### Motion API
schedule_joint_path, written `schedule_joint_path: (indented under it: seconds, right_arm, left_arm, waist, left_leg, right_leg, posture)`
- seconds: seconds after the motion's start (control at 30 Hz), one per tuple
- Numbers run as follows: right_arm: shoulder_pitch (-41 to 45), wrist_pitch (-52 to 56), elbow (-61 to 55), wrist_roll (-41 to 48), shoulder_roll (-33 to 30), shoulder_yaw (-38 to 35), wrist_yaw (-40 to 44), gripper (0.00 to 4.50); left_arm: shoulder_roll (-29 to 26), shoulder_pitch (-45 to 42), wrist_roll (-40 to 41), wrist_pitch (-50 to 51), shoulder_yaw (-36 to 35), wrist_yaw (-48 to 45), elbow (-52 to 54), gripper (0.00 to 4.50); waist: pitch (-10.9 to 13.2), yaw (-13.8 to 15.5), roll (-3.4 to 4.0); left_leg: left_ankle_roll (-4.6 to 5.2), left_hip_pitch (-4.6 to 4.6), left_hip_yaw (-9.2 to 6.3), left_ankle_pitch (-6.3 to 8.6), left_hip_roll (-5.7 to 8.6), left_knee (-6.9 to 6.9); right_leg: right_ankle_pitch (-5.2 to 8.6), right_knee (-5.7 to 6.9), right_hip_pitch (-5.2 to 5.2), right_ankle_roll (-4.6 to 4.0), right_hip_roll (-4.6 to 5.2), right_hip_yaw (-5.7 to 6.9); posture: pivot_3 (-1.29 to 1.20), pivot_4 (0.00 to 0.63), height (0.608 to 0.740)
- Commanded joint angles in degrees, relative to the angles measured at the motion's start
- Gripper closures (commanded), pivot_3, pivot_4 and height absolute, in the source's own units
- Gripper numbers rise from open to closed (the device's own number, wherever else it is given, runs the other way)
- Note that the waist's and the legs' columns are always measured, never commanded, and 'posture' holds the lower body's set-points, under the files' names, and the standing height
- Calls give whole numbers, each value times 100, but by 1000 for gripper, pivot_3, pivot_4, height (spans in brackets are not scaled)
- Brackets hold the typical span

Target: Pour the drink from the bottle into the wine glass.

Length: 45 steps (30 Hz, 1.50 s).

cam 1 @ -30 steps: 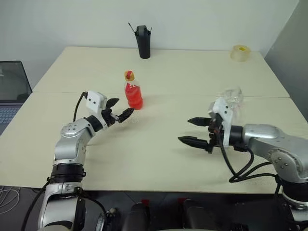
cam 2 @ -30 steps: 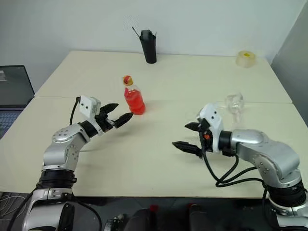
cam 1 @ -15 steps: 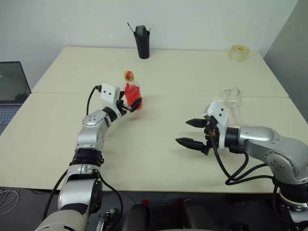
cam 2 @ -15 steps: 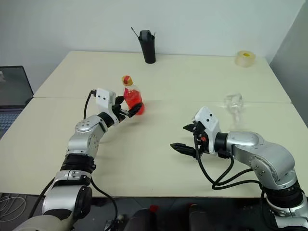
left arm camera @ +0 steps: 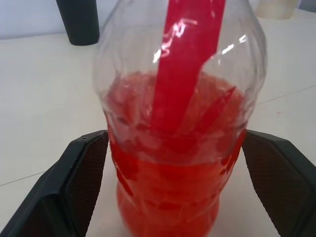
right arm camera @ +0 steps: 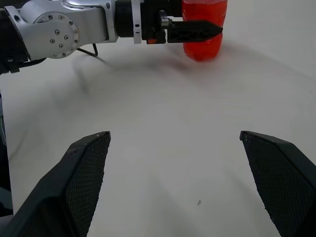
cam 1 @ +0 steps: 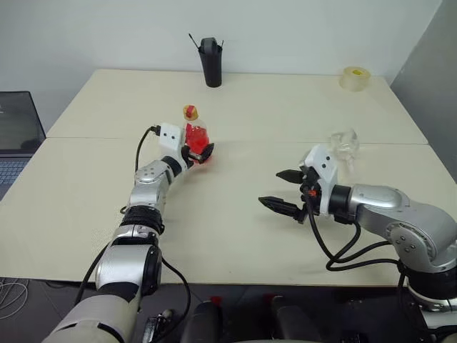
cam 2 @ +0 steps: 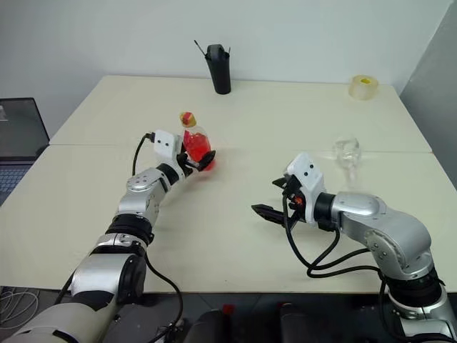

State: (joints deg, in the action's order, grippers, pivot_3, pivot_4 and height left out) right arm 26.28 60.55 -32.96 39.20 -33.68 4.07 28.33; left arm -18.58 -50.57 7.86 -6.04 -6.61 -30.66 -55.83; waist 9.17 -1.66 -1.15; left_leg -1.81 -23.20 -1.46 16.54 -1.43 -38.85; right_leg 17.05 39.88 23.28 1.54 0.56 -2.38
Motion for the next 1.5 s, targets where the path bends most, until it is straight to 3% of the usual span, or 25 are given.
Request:
schedule_joint_path:
  seconds: [0.03, 0.33, 0.43, 0.63, 0.73, 0.87, 1.0, 1.13, 1.3, 1.5]
  right_arm:
    - [118, -73, -200, -43, 36, -26, -64, 0]
    - [163, -114, -194, -115, 105, 3, -170, 0]
    - [195, -125, -174, -167, 149, 8, -196, 0]
    - [256, -144, -124, -290, 219, 26, -246, 0]
    - [268, -169, -127, -344, 240, -1, -283, 0]
    - [395, -282, -57, -408, 340, -293, -437, 0]
    - [746, 65, -105, -343, 601, -861, -1046, 0]
    - [937, 872, -510, 91, 566, -1022, -1189, 0]
    - [1190, 2104, -965, 890, 698, -1648, -1397, 0]
    - [1611, 2573, -1144, 1340, 1293, -1757, -1720, 0]
  left_arm:
    - [51, -390, -39, -395, -108, 224, -380, 20]
    - [193, -812, -118, -885, -159, 550, -1267, 20]
    - [203, -880, -178, -1010, -177, 745, -1452, 598]
    - [175, -992, -244, -1267, -290, 1164, -1703, 2192]
    - [188, -1017, -225, -1317, -373, 1181, -1742, 2420]
    - [233, -1000, -131, -1348, -372, 322, -1575, 2432]
    - [224, -830, 84, -937, -148, -1551, -890, 2435]
    - [98, -195, 276, -55, 292, -2855, 707, 2435]
    - [-172, 763, 707, 1519, 895, -3834, 3027, 2450]
    - [-107, 1174, 950, 2312, 1233, -3911, 4087, 2450]
  waist:
    - [0, 1, 0]
    - [0, -5, 0]
    - [0, -7, 0]
    - [0, -7, 0]
    - [0, -7, 0]
    - [0, -4, 0]
    - [1, -9, 0]
    - [0, -28, 1]
    - [1, -59, 4]
    - [1, -22, 5]
  left_leg:
    - [0, 0, 0, 0, 0, 0]
    - [0, 0, 0, 0, 0, 0]
    - [0, 1, 1, 0, 0, 0]
    - [0, 0, 1, 0, 0, 0]
    - [-1, 0, 1, 0, 0, 0]
    - [-2, -1, 0, -1, 1, 0]
    - [-14, -7, 0, -8, 11, 0]
    - [-23, -8, 0, -13, -1, 3]
    - [-12, -6, 1, -7, -8, 4]
    - [-1, -6, -4, -1, -7, 0]
  right_leg:
    - [0, 0, 0, 0, 0, 0]
    - [0, 1, 0, 0, -1, 0]
    - [0, 1, 0, 0, -1, 0]
    - [0, 1, 1, 0, -1, 0]
    - [0, 1, 1, 0, -1, 0]
    - [0, 1, 2, 0, -1, 2]
    - [0, 2, 6, 0, -1, 4]
    - [0, 2, 7, 0, -2, 2]
    - [1, 7, 9, -3, -5, -4]
    - [2, 9, 8, -3, -5, -2]
  posture:
    - [0, 150, 740]
    - [0, 150, 740]
    - [0, 150, 740]
    - [0, 150, 740]
    - [0, 150, 740]
    - [0, 150, 740]
    - [0, 150, 740]
    - [0, 150, 740]
    - [0, 150, 740]
    - [0, 150, 740]
